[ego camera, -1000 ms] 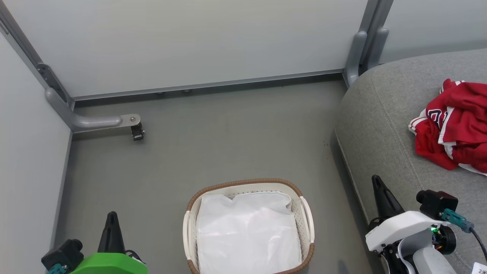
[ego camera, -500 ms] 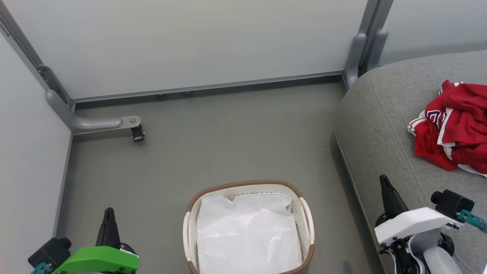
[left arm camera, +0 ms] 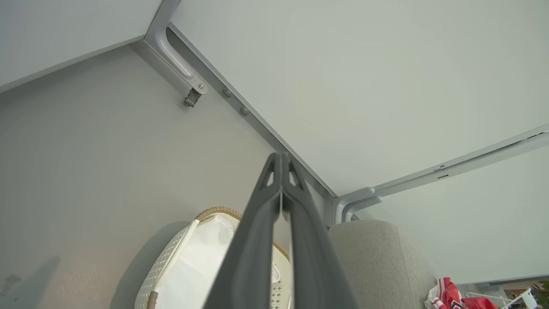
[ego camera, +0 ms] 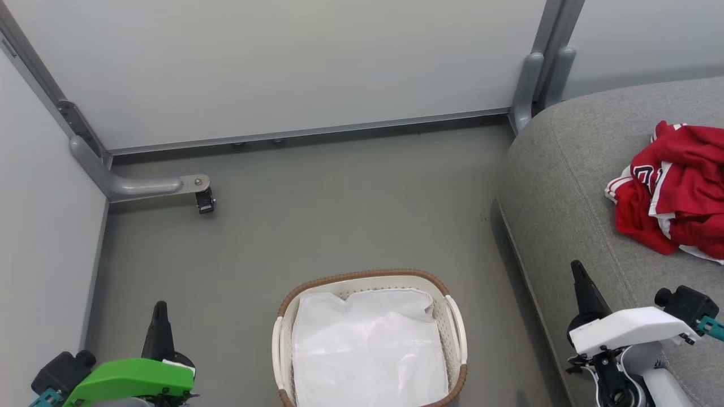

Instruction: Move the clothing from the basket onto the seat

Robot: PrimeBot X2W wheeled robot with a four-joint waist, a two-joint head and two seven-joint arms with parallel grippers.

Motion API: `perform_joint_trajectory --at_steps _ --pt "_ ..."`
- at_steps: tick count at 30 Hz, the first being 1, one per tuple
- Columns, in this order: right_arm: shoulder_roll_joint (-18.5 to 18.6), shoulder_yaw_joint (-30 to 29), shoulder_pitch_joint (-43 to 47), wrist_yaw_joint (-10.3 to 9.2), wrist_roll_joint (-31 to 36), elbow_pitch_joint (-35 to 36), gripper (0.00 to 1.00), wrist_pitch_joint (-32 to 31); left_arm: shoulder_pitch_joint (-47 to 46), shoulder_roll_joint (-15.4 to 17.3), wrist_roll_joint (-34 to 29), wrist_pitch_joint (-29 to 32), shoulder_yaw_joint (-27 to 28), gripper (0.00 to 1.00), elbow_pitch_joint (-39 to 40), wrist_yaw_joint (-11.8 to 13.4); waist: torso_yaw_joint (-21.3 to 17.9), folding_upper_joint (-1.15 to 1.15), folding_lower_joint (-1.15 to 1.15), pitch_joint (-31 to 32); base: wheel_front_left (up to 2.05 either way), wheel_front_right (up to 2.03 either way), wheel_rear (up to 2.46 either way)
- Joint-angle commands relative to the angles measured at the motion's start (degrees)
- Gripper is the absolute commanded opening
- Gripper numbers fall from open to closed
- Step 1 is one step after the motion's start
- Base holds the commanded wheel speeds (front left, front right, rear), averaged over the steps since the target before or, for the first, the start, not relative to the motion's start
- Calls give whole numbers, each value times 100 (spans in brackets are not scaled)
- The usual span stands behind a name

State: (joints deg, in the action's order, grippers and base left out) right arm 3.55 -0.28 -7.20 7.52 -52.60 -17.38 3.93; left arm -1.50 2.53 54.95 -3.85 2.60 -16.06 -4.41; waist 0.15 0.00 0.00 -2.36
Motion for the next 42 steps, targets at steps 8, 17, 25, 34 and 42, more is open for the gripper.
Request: perform_joint_trajectory --at_steps 8,17,25,34,42 --pt "6 -119 7 -2 -643 121 0 -176 -217 36 608 164 85 0 97 -74 -2 0 0 23 0 0 0" --pt "-6 -207 27 -2 -1195 160 0 -320 -265 39 1135 314 140 0 115 -119 -3 0 0 48 0 0 0" --pt "-15 -278 43 -3 -1648 191 0 -441 -308 41 1559 432 185 0 131 -150 -5 0 0 71 0 0 0" --pt "-23 -354 56 -3 -2127 226 0 -570 -360 44 2004 560 229 0 151 -184 -7 0 0 96 0 0 0" --pt "-32 -416 73 -3 -2527 253 0 -678 -388 46 2378 668 266 0 164 -221 -8 0 0 118 0 0 0"
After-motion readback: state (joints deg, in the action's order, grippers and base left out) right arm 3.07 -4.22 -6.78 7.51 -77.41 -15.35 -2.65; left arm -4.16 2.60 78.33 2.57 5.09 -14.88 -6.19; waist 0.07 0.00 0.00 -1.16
